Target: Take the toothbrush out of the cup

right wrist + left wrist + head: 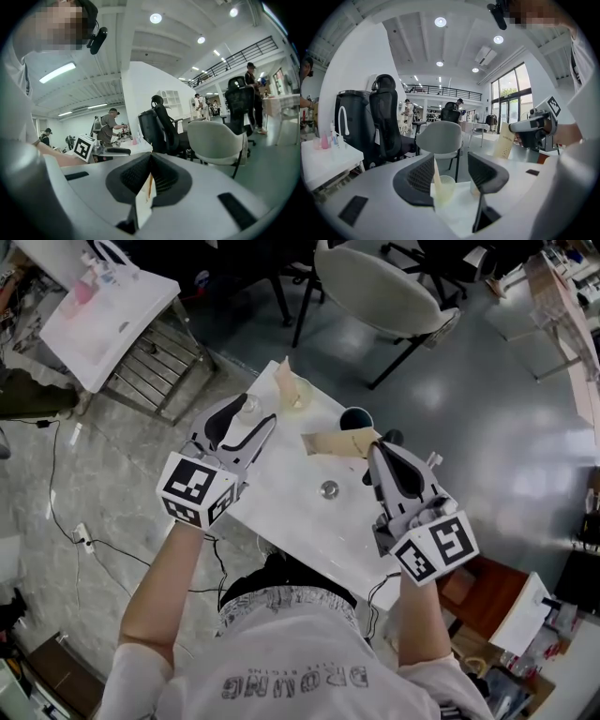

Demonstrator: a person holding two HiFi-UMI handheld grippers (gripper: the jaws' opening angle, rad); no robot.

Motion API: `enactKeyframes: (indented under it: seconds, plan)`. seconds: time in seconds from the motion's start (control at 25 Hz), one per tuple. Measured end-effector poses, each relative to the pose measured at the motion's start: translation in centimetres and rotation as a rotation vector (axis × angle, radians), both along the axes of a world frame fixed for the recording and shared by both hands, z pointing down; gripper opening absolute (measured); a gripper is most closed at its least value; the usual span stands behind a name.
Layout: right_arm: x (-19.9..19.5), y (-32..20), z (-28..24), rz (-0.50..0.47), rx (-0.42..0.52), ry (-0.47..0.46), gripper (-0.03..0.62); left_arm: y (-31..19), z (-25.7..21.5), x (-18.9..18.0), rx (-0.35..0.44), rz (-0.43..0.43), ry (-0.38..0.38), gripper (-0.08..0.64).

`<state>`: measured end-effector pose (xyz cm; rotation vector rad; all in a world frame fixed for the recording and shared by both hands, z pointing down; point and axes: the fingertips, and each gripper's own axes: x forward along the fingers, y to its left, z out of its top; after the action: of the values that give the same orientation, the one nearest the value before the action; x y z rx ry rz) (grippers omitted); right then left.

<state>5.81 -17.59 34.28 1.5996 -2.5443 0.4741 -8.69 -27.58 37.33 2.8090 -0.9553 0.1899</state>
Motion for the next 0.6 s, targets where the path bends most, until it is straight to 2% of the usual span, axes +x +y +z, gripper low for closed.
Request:
enactKeyframes:
  seconds: [0.6]
  plan:
    - [1.0, -2.9, 1.8, -0.052, -0.044, -0.034, 0.009, -5.2, 3.1, 2.7, -0.033, -0.006, -0.04, 0.242]
